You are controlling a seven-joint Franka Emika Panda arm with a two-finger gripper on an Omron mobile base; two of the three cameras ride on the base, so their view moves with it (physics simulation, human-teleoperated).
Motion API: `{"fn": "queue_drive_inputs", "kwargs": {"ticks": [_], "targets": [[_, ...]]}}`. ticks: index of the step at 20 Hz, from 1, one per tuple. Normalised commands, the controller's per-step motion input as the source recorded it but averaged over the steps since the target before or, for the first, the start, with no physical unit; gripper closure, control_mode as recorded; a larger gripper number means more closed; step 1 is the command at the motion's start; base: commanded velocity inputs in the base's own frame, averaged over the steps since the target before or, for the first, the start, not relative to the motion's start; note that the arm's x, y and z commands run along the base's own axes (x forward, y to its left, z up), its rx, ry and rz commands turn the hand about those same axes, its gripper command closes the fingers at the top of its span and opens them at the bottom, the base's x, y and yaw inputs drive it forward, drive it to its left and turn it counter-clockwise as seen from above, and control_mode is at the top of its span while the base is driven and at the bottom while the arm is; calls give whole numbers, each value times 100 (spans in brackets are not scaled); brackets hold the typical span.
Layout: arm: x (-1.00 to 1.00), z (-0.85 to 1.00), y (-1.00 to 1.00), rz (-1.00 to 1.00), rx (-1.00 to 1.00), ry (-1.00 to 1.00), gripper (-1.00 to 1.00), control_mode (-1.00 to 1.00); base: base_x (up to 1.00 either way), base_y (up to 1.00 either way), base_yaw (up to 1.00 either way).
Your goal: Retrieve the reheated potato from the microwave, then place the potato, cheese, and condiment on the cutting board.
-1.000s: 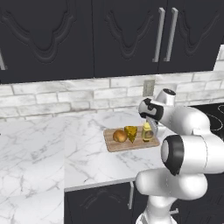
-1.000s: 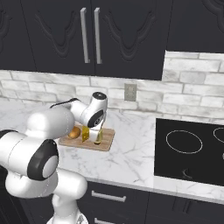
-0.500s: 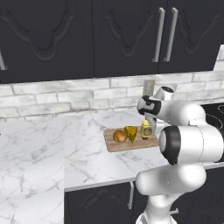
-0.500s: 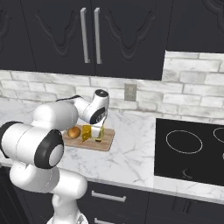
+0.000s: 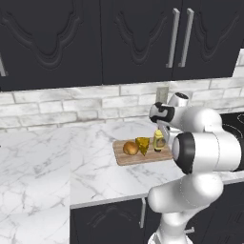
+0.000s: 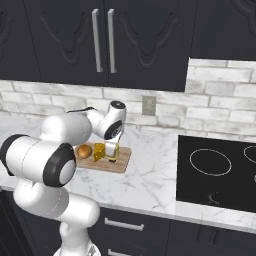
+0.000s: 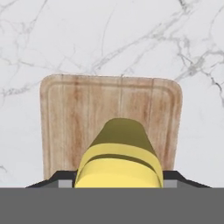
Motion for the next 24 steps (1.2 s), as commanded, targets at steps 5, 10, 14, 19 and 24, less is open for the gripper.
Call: {"fn": "queue_drive_inputs", "kwargs": {"ticks": [5,10,14,19,24], "targets": [[0,-27,-4,0,0,0,100,-100,0,0,0],[-6,-25,-6,0,0,-1,100,-100,0,0,0],[-10,-24,-5,0,0,0,-100,-100,0,0,0],[-6,-15,-4,0,0,0,-100,-100,0,0,0],[-1,-6,-6,0,0,0,-100,-100,0,0,0]]}}
